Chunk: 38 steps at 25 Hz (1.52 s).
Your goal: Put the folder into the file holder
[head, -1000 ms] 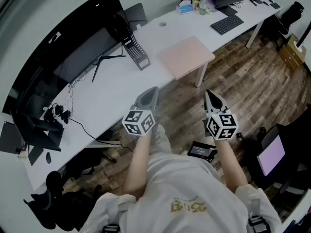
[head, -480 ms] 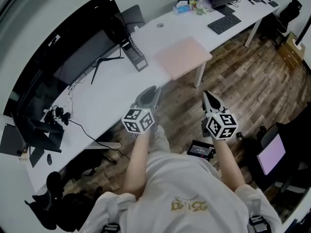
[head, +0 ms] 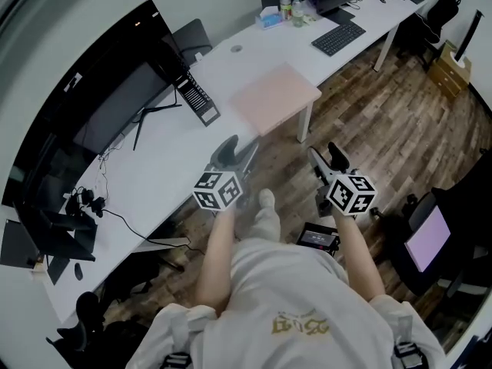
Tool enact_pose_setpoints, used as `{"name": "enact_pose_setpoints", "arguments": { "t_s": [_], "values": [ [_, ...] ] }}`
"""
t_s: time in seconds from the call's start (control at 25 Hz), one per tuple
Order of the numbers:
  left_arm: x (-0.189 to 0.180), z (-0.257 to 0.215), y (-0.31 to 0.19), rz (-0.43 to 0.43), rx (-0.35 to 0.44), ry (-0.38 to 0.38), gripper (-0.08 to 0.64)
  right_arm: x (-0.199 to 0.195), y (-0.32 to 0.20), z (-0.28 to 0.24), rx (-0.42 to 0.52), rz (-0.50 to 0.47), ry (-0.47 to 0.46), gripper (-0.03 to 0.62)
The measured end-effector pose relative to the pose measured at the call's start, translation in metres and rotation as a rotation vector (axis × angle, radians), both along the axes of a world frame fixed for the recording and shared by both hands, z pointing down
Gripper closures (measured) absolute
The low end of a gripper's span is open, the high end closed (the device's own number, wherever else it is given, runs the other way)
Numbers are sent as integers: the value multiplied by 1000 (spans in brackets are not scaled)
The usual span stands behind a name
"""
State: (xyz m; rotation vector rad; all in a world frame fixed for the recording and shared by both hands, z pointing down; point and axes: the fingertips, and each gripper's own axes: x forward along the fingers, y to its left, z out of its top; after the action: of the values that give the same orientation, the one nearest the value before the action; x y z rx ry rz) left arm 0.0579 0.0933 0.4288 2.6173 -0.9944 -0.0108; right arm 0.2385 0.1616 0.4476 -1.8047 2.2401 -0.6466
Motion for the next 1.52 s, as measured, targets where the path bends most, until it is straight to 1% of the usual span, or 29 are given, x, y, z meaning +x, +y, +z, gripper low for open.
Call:
{"name": "enact_pose_setpoints", "arguments": {
  "t_s": [0.12,0.24,0.32,0.56,0.8,0.96,1.2,1.36,1.52],
  "values": [
    [10,13,-23,14,-19,-19,256,10,-15,11,-24,21,-23,295],
    [23,26,-54,21,-48,-19,245,21,-33,28,-58,36,-3,295],
    [35,33,-82,33,-60,-27,241,32,-52,38,-81,47,7,291],
    [79,52,-159,111,-127,-27,227,71,-121,63,-151,107,-41,290],
    [104,80,-221,163,-184,-110,222,89,-185,88,-222,119,-123,291],
    [110,101,-246,184,-230,-140,221,90,-211,111,-273,116,-181,291],
    [107,135,-267,200,-289,-232,224,93,-238,146,-346,127,-296,291],
    [107,154,-277,217,-319,-282,221,97,-253,166,-380,140,-334,290],
    [110,169,-283,240,-330,-345,221,101,-261,185,-413,168,-438,272]
  ]
}}
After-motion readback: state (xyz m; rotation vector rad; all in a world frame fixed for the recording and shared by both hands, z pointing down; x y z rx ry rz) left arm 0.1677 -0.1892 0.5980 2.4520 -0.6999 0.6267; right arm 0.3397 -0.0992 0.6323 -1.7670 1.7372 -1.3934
